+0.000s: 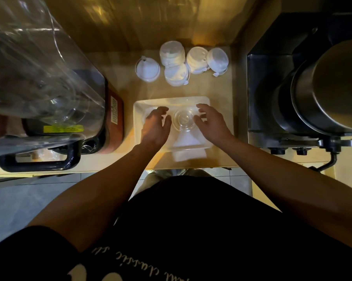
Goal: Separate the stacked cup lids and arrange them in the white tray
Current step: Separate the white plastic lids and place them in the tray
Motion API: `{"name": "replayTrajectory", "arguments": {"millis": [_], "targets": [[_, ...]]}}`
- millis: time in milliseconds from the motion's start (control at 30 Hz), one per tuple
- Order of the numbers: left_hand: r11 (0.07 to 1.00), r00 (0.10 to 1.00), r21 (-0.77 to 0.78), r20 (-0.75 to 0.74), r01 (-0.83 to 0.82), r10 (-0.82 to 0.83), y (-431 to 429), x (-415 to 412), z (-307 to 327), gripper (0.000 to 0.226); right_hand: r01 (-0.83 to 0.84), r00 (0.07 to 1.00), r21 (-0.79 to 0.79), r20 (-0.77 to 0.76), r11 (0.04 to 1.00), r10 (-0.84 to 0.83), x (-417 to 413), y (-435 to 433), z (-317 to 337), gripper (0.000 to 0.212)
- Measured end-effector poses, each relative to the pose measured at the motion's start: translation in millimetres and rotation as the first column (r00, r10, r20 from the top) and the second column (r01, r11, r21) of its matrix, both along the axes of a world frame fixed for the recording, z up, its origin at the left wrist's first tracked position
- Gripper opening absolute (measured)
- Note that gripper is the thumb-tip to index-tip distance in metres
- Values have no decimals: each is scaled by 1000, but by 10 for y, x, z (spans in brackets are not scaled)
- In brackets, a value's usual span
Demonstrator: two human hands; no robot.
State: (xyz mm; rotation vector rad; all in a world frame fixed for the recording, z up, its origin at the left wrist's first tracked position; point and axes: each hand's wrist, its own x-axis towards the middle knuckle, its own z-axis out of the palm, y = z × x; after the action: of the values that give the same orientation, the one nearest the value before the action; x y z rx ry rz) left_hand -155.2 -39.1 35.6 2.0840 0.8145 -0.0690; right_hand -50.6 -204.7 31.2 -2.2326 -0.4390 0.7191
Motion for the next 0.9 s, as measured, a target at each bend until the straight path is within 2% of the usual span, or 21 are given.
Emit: {"name": "replayTrajectory", "arguments": {"millis": [100, 400, 700, 900], "targets": [[993, 997, 91, 1, 76, -76, 61, 33, 59, 34, -65, 994, -5, 92, 998, 65, 49, 0, 21, 45], [970, 990, 197, -15, 143, -143, 274, 296, 220, 34, -120, 976, -48, 179, 992, 126, 262, 94, 126, 46], [970, 990, 199, -45, 137, -131, 500, 586, 298, 41, -96, 976, -74, 191, 993, 109, 558, 336, 213, 51], [974, 994, 198, 3, 111, -114, 754, 860, 255, 41, -102, 966, -93, 228, 990, 121, 803, 546, 193, 53]]}}
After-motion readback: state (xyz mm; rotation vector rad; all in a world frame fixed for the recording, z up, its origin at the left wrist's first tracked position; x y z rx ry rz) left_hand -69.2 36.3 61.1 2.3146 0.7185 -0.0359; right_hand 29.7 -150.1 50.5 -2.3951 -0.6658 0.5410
